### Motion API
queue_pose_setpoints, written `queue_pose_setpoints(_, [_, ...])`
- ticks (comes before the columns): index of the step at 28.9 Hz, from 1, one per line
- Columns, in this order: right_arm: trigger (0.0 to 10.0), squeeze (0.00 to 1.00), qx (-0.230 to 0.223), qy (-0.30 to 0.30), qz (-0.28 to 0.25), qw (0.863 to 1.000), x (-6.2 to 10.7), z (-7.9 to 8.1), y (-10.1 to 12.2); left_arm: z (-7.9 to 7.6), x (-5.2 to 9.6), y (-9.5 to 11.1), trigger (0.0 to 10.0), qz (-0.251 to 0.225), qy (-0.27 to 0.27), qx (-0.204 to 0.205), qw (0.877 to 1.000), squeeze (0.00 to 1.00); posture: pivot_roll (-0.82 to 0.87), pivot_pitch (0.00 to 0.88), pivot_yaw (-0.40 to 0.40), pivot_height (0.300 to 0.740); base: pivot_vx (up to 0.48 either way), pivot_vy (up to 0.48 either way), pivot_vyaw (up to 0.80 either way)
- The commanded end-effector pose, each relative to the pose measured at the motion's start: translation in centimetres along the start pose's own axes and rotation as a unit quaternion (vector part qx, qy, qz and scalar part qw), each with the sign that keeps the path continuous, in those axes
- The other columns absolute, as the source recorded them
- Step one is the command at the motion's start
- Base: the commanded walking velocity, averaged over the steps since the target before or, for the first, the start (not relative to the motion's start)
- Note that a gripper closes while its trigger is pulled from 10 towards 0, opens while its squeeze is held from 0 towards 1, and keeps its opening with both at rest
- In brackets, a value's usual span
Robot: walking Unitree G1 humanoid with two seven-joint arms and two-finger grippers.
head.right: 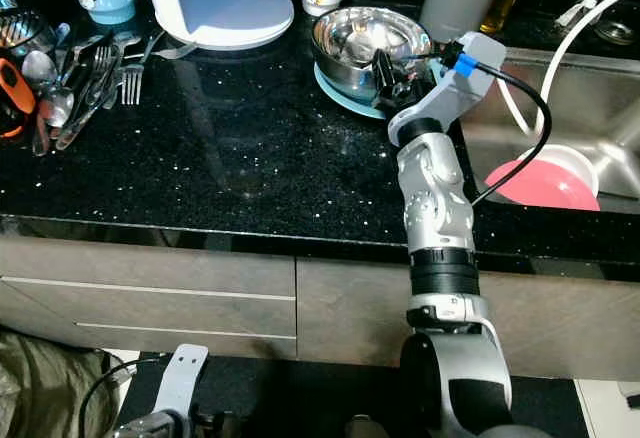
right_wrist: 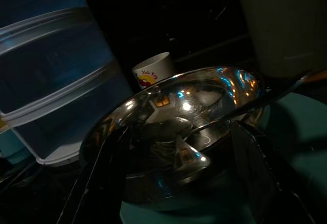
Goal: Kitchen organization
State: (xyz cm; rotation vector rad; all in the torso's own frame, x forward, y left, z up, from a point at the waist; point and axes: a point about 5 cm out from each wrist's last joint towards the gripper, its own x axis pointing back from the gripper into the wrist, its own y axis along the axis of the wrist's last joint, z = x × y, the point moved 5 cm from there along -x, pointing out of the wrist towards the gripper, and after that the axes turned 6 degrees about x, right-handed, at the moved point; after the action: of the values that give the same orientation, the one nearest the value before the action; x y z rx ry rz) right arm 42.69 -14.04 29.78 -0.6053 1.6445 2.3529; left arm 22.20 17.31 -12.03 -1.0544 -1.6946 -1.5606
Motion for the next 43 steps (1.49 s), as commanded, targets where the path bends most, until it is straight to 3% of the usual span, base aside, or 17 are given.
queue_pose_setpoints(1, [10.0, 0.0, -0.008, 0.001, -0.004, 1.0, -0.1, -0.1, -0.1, 0.1, 0.1, -1.4, 10.0, 0.018, 0.001, 0.003, 1.0, 0.0, 0.05, 0.171, -0.019, 0.74, 0.0, 0.0, 0.0])
queue_pose_setpoints(3, [10.0, 0.0, -0.006, 0.001, -0.005, 1.0, -0.1, -0.1, -0.1, 0.1, 0.1, -1.3, 10.0, 0.017, 0.002, 0.004, 1.0, 0.0, 0.05, 0.172, -0.019, 0.74, 0.0, 0.0, 0.0])
queue_pose_setpoints(4, [6.8, 0.0, -0.004, 0.0, -0.009, 1.0, -0.3, -0.2, -0.1, 0.2, 0.1, -1.3, 10.0, 0.017, 0.002, 0.004, 1.0, 0.0, 0.05, 0.174, -0.017, 0.74, 0.0, 0.0, 0.0])
queue_pose_setpoints(5, [6.8, 0.0, -0.004, 0.0, -0.009, 1.0, -0.3, -0.2, -0.1, 0.2, 0.1, -1.3, 10.0, 0.017, 0.002, 0.004, 1.0, 0.0, 0.05, 0.174, -0.017, 0.74, 0.0, 0.0, 0.0])
queue_pose_setpoints(6, [0.0, 0.0, -0.003, -0.002, -0.011, 1.0, -0.3, -0.2, -0.1, 0.2, 0.1, -1.2, 10.0, 0.016, 0.002, 0.004, 1.0, 0.0, 0.05, 0.175, -0.017, 0.74, 0.0, 0.0, 0.0])
queue_pose_setpoints(16, [0.0, 0.0, 0.002, -0.001, -0.02, 1.0, -0.5, -0.4, 0.4, 0.1, 0.1, -1.0, 10.0, 0.014, 0.003, 0.005, 1.0, 0.0, 0.05, 0.175, -0.016, 0.74, 0.0, 0.0, 0.0])
queue_pose_setpoints(27, [0.0, 0.0, 0.002, 0.012, -0.054, 0.998, -1.3, 0.0, 2.5, 0.1, 0.0, -0.8, 10.0, 0.012, 0.004, 0.004, 1.0, 0.0, 0.03, 0.16, -0.012, 0.74, 0.0, 0.0, 0.0])
queue_pose_setpoints(35, [0.0, 0.0, -0.004, 0.04, -0.139, 0.989, -1.9, -0.5, 9.3, -0.2, -0.1, -0.3, 10.0, 0.008, 0.003, 0.006, 1.0, 0.0, 0.02, 0.132, -0.003, 0.74, 0.0, 0.0, 0.0])
queue_pose_setpoints(40, [0.0, 0.0, -0.032, 0.052, -0.164, 0.985, -1.4, -1.0, 11.4, -0.3, -0.1, -0.2, 10.0, 0.006, 0.002, 0.008, 1.0, 0.0, 0.02, 0.118, 0.0, 0.74, 0.0, 0.0, 0.0])
queue_pose_setpoints(41, [3.4, 0.0, -0.038, 0.063, -0.167, 0.983, -1.2, -1.0, 11.7, -0.3, -0.1, -0.2, 10.0, 0.006, 0.002, 0.008, 1.0, 0.0, 0.01, 0.115, 0.0, 0.74, 0.0, 0.0, 0.0])
queue_pose_setpoints(42, [10.0, 0.0, -0.047, 0.072, -0.168, 0.982, -0.9, -1.0, 11.9, -0.3, -0.1, -0.1, 10.0, 0.005, 0.002, 0.008, 1.0, 0.0, 0.01, 0.115, 0.0, 0.74, 0.0, 0.0, 0.0])
queue_pose_setpoints(43, [10.0, 0.0, -0.053, 0.072, -0.169, 0.982, -0.7, -1.3, 12.0, -0.3, -0.1, -0.1, 10.0, 0.005, 0.002, 0.009, 1.0, 0.0, 0.01, 0.107, 0.003, 0.74, 0.0, 0.0, 0.0])
